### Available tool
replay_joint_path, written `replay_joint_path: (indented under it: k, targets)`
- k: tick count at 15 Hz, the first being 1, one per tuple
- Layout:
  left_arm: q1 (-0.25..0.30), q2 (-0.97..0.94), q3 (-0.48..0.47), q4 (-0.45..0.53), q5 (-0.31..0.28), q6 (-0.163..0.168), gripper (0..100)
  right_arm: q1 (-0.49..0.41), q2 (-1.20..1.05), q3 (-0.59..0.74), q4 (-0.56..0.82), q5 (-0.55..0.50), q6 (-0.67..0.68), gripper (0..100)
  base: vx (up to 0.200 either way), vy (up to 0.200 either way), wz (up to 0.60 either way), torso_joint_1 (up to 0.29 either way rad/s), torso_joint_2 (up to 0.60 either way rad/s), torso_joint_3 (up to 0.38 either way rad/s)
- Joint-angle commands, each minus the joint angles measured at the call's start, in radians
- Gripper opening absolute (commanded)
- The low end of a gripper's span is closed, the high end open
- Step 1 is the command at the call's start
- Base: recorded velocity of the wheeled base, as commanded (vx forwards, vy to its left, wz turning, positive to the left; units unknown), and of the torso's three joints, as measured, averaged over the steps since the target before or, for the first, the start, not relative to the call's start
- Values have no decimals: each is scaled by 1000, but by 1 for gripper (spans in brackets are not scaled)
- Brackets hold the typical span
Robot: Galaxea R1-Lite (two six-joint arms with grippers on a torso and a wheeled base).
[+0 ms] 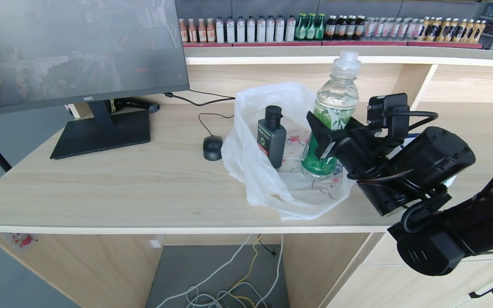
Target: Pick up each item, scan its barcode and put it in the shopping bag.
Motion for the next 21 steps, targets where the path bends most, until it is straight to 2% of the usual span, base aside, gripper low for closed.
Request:
replay_joint_path:
  k: [1,21]
  targets:
    - [0,0,0,0,0,0,100,-25,15,4,-1,-1,-1,0,0,0,0,0,0,0]
    - [0,0,0,-2,0,0,100,-35,34,58,-1,-4,30,0,0,0,0,0,0,0]
